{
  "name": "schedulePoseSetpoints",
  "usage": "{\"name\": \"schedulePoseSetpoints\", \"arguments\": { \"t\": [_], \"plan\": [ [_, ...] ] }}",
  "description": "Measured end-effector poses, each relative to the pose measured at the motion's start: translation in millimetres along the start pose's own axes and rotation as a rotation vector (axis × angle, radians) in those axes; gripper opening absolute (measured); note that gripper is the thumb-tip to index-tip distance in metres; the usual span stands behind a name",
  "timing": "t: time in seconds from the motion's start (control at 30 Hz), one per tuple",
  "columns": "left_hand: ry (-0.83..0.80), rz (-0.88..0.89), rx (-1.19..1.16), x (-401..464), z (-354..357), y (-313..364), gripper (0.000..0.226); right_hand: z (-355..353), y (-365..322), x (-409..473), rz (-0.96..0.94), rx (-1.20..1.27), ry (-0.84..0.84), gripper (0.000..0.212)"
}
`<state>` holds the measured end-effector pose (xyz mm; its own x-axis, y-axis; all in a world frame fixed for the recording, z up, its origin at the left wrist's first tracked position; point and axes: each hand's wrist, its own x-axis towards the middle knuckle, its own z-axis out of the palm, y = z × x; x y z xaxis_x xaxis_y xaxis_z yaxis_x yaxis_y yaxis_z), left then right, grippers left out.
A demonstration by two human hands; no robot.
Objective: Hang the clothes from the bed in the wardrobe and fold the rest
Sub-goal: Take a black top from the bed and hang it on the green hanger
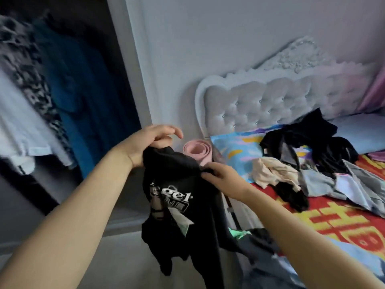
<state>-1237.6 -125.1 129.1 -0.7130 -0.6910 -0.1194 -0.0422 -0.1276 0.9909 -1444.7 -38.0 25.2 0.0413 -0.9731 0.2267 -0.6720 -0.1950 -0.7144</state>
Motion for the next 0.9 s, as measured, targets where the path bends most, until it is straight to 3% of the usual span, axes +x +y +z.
{"name": "schedulePoseSetpoints", "arguments": {
  "t": [0.07,0.13,0.23,0.37,0.5,0.57,0.67,0.8,0.9],
  "plan": [
    [0.244,-0.046,0.452,-21,-42,-15,0.025,22,-18,19,-0.008,-0.008,0.119,0.005],
    [0.367,-0.127,0.767,-39,-72,-38,0.031,52,-41,35,-0.038,-0.041,0.143,0.010],
    [0.342,-0.263,0.980,-57,-86,-71,0.056,95,-71,45,-0.121,-0.026,0.147,0.005],
    [0.279,-0.359,0.807,-72,-122,-96,0.074,152,-107,76,-0.165,-0.061,0.014,0.006],
    [0.509,-0.210,0.720,-71,-156,-101,0.029,181,-115,108,-0.096,-0.028,-0.034,0.008],
    [0.544,-0.210,0.694,-65,-177,-102,0.022,193,-116,128,-0.053,0.010,-0.063,0.007],
    [0.498,-0.172,0.564,-53,-211,-90,0.017,202,-118,165,-0.015,0.068,-0.148,0.011],
    [0.370,-0.060,0.387,-29,-259,-52,0.019,189,-119,234,-0.011,0.436,-0.441,0.012],
    [0.335,-0.026,0.360,-13,-286,-26,0.009,189,-122,277,-0.060,0.370,-0.572,0.012]
  ]
}}
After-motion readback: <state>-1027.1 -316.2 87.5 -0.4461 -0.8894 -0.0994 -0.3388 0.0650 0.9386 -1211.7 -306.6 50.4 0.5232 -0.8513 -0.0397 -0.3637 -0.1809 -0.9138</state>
